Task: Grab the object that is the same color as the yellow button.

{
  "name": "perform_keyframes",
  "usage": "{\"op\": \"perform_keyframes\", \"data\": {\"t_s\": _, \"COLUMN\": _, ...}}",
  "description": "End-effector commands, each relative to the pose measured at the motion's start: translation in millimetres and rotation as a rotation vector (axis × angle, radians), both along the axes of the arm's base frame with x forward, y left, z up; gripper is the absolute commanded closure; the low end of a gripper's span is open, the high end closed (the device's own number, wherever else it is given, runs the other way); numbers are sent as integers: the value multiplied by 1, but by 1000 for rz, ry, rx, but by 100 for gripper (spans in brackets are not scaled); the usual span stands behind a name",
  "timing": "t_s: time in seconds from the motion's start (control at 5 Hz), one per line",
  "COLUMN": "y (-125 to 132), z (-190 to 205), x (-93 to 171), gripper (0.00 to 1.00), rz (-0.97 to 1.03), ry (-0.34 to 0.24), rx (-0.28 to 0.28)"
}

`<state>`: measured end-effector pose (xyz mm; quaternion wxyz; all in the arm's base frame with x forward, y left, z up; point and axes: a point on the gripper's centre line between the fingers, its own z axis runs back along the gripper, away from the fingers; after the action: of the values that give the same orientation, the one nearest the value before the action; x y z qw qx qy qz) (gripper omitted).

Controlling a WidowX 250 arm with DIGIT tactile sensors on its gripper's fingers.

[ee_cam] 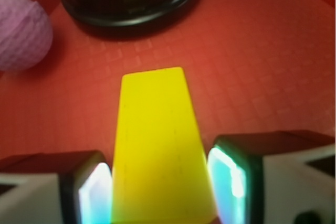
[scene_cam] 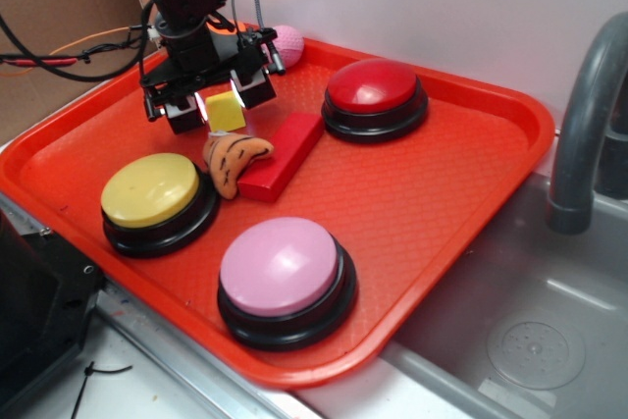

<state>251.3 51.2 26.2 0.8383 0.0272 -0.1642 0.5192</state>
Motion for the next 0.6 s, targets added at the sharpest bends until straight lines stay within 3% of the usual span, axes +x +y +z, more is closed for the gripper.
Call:
{"op": "perform_keyframes", "data": {"t_s": 0.0, "y": -1, "z": 69, "x": 2, "gripper": 100, "rz": -295, "ry": 56, "rx": 13}}
{"op": "perform_keyframes", "data": {"t_s": 0.4, "y": -16, "z": 130, "x": -9, "gripper": 100, "rz": -705, "ry": 147, "rx": -32}}
